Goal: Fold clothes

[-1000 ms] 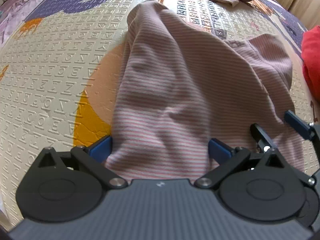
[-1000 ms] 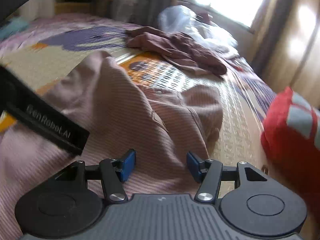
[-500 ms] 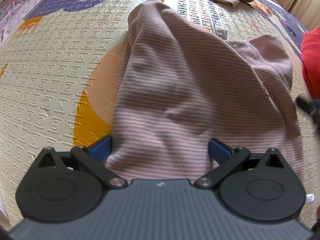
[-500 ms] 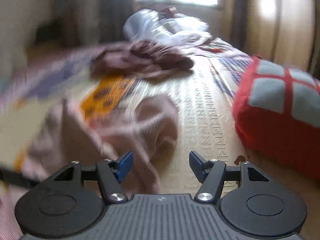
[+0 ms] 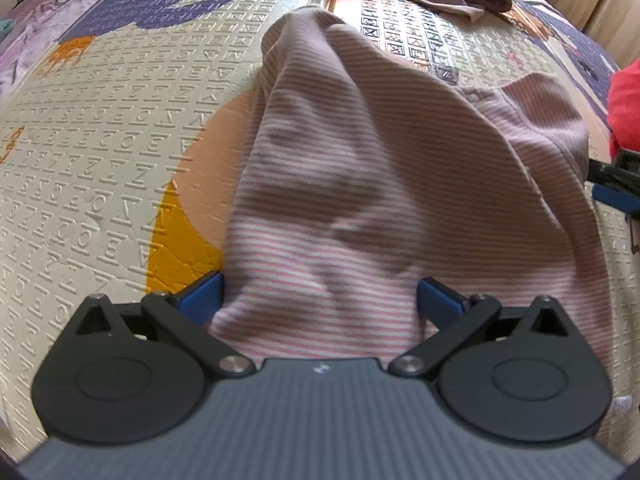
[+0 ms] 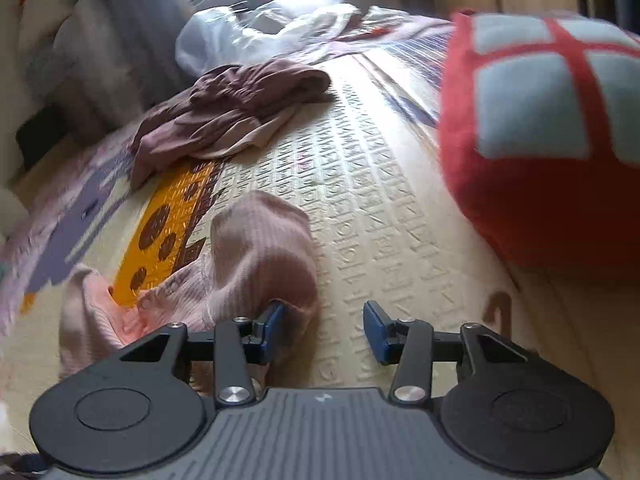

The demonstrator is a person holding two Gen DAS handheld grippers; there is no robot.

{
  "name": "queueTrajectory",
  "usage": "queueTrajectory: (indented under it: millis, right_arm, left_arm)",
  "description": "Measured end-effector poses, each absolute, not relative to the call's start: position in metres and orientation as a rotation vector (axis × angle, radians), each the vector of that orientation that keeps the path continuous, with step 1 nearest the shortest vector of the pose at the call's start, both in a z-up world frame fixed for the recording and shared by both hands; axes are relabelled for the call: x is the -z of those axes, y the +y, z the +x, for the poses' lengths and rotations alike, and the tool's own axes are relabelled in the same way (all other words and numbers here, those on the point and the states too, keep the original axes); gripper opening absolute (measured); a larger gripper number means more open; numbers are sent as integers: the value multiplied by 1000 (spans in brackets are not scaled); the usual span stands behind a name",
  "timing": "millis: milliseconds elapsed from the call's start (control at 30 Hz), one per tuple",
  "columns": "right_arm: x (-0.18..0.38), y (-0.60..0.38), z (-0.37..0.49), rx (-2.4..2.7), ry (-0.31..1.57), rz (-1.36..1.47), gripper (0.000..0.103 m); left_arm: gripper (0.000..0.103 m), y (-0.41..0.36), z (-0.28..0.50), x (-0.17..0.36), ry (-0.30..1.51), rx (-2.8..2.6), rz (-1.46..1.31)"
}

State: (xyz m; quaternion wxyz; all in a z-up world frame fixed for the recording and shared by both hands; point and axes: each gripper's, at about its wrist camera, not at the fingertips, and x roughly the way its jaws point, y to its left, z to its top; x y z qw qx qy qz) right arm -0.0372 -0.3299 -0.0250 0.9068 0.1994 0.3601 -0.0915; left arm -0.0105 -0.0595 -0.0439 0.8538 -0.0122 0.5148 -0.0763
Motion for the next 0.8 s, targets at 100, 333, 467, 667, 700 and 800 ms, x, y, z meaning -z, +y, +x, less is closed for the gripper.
queueTrajectory:
  millis: [100,333,467,667,700,800]
  right_arm:
    - [29,-329,-39,182,720,407,42]
    - [37,-322,-32,118,687,396,11]
    - [31,-314,-41,83,622,380,6]
    - [10,-302,-59,-28,479,359,5]
    - [7,-299,-60,-55,467,353,5]
    - [3,-288,-63,-138,460,343,5]
  left_arm:
    - [103,-61,-11,44,1080,145,-33]
    - [103,-60,-13,44,1073,146,-35]
    - [103,-58,-14,43,1080,138,-49]
    - [103,-56,-24,41,1099,83,-63]
    - [103,-56,-25,41,1103,77,-67]
    - [103,-52,-30,41,1101,77,-77]
